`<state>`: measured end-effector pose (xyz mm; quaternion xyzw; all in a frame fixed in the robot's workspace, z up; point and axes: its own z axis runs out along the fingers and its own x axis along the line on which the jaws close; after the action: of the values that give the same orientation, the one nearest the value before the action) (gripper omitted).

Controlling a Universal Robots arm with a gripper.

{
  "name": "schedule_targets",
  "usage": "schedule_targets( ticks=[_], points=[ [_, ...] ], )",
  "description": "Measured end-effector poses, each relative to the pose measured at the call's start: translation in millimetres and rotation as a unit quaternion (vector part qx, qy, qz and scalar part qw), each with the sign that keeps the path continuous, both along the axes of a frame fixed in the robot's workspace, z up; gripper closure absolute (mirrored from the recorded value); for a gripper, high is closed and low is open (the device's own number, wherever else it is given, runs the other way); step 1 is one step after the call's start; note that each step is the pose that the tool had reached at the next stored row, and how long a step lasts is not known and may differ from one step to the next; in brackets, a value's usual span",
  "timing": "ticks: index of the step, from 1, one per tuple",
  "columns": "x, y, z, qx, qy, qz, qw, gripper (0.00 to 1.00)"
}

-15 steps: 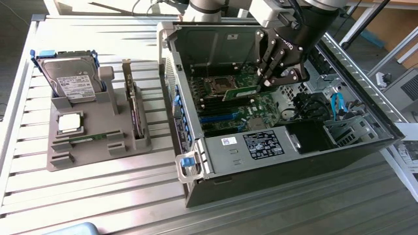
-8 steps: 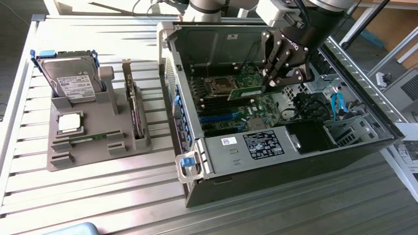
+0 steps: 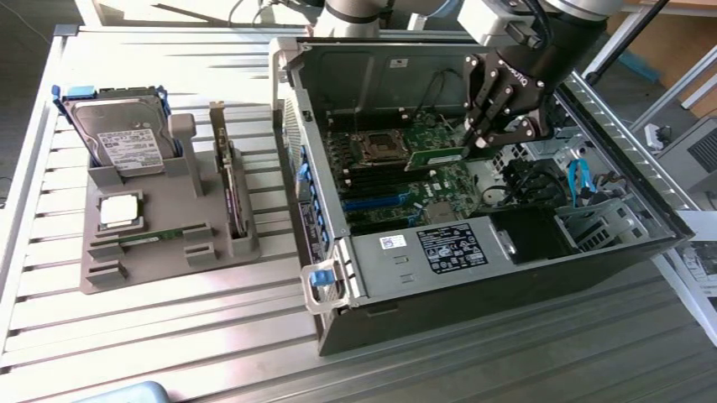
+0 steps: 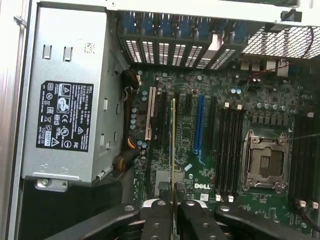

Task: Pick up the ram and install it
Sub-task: 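Pick up the ram and move it above insertion slot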

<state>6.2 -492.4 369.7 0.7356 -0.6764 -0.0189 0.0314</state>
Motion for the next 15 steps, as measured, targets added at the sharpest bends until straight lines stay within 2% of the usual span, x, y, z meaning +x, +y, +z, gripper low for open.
schedule_targets(
  ticks=[3, 5, 10, 12, 15],
  points=[
    [8.5, 0.4, -0.5, -0.0018, 0.0, -0.003, 1.0, 0.86],
    [20.9, 1.0, -1.1, -0.0034, 0.0, -0.007, 1.0, 0.86],
    [40.9, 2.1, -2.7, -0.0038, 0.0, -0.008, 1.0, 0.86],
    [46.4, 3.8, -3.3, -0.005, 0.0, -0.008, 1.0, 0.86],
    [53.7, 9.2, -4.4, -0.0071, 0.0001, -0.008, 0.9999, 0.86]
  ],
)
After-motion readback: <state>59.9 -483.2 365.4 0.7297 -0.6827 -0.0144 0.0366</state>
